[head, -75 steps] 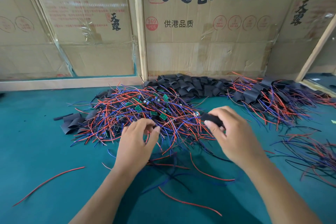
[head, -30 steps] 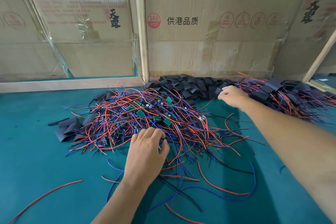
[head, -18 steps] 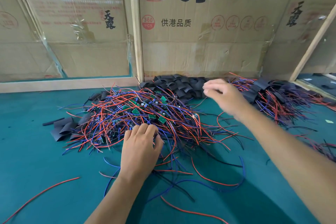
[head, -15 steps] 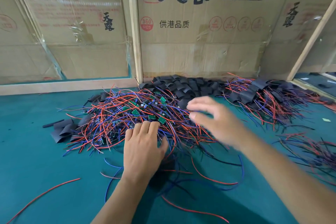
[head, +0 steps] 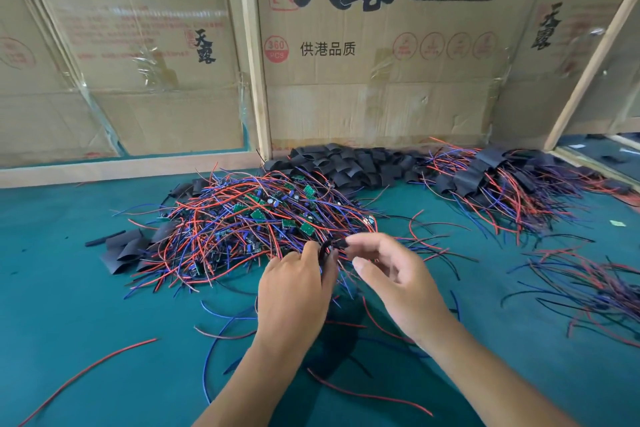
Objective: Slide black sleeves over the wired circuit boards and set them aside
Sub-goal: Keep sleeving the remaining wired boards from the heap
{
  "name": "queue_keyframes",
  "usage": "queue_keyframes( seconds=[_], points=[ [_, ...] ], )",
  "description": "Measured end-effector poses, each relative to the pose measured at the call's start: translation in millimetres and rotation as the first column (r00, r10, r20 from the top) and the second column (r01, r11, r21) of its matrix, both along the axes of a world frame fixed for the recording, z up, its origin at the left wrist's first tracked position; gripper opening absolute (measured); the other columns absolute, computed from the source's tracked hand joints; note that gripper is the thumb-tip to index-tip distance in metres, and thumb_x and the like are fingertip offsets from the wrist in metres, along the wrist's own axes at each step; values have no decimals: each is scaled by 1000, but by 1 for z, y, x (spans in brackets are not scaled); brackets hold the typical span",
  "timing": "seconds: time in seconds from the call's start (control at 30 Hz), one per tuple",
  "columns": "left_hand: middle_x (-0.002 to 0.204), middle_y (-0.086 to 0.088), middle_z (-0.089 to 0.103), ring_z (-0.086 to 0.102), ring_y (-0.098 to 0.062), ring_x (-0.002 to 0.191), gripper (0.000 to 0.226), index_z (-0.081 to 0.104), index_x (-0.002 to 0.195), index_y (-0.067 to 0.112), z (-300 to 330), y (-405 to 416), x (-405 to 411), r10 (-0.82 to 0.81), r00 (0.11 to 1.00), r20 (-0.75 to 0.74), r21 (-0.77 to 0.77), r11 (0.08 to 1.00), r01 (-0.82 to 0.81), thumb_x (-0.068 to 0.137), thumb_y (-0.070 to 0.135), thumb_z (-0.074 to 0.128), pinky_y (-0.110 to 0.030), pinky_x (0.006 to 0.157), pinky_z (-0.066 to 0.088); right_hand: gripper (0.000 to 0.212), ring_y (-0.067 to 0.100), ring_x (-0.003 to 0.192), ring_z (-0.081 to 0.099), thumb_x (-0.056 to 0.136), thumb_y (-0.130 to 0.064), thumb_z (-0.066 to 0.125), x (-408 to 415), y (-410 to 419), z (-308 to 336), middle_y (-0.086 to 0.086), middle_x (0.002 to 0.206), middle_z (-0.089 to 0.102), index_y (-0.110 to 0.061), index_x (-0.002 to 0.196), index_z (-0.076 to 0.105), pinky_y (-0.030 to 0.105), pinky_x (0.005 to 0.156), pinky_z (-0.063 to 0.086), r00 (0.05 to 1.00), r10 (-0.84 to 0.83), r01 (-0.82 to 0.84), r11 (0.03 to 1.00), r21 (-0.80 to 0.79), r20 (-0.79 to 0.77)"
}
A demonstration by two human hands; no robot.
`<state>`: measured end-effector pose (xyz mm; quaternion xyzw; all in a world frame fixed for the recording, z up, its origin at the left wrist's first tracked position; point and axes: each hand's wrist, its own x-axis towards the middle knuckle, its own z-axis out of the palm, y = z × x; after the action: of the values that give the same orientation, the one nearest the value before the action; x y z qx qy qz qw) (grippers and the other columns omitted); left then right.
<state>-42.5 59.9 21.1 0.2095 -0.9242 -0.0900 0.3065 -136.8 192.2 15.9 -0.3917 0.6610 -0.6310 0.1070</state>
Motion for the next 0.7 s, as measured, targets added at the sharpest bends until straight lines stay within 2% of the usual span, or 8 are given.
queue_keyframes(
  seconds=[0.07, 0.1, 0.2, 0.33, 0.43, 0.6, 0.63, 0.7],
  points=[
    [53, -5, 60, 56, -32, 48, 29, 60, 72, 14, 1, 3, 1, 24, 999, 30, -59, 998, -22, 88, 34, 72, -33, 49, 39, 23, 7, 102, 67, 86, -30, 67, 2, -2, -3, -13, 105, 73, -33, 109, 69, 19, 87, 49, 996, -77, 78, 997, 19, -35],
    [55, -6, 60, 58, -33, 50, 28, 57, 73, 15, -1, 4, 2, 15, 998, 61, -55, 998, -11, 88, 32, 72, -33, 49, 36, 23, 6, 100, 68, 86, -32, 69, 3, -3, -4, -15, 104, 73, -32, 110, 70, 19, 87, 50, 992, -80, 85, 995, 51, -96],
    [76, -5, 67, 63, -33, 74, 11, 48, 92, 22, -7, 5, 1, -49, 990, 131, 29, 999, 46, 91, 31, 55, -35, 57, 28, 28, 1, 95, 69, 87, -35, 74, 8, -5, -8, -20, 102, 73, -25, 113, 74, 14, 83, 49, 960, -116, 143, 986, 88, -256],
    [91, -2, 69, 64, -31, 90, 25, 42, 118, 25, -16, 4, -4, -82, 975, 208, 26, 997, 78, 97, 38, 42, -36, 64, 28, 33, -2, 97, 66, 86, -35, 77, 6, -5, -9, -18, 103, 73, -20, 115, 74, 15, 85, 49, 914, -200, 251, 962, 104, -352],
    [88, -3, 70, 64, -32, 89, 31, 44, 124, 27, -16, 1, -5, -103, 974, 200, 16, 995, 102, 97, 42, 41, -36, 63, 28, 35, 0, 96, 65, 84, -34, 79, 3, -2, -8, -21, 101, 70, -21, 116, 73, 11, 84, 46, 923, -190, 230, 970, 82, -334],
    [71, 1, 65, 66, -26, 72, 37, 41, 108, 34, -8, -5, 1, -214, 960, 179, -5, 976, 218, 86, 63, 31, -36, 56, 35, 28, 1, 100, 66, 86, -25, 76, -3, 0, -8, -18, 105, 72, -23, 113, 73, 14, 87, 48, 927, -193, 221, 974, 51, -323],
    [67, 4, 62, 65, -22, 69, 37, 41, 108, 36, -5, -9, 3, -205, 966, 156, 20, 979, 205, 86, 64, 33, -35, 57, 39, 26, 2, 99, 66, 86, -25, 74, -5, 1, -8, -18, 104, 72, -23, 112, 73, 14, 86, 47, 926, -208, 232, 972, 40, -314],
    [63, 8, 60, 64, -20, 65, 25, 46, 107, 36, 0, -23, 5, -96, 995, 3, 183, 979, 94, 92, 56, 47, -34, 60, 45, 24, 3, 95, 67, 86, -30, 70, -9, 2, -9, -19, 101, 72, -23, 110, 73, 12, 81, 47, 924, -250, 265, 964, 14, -288]
  ],
)
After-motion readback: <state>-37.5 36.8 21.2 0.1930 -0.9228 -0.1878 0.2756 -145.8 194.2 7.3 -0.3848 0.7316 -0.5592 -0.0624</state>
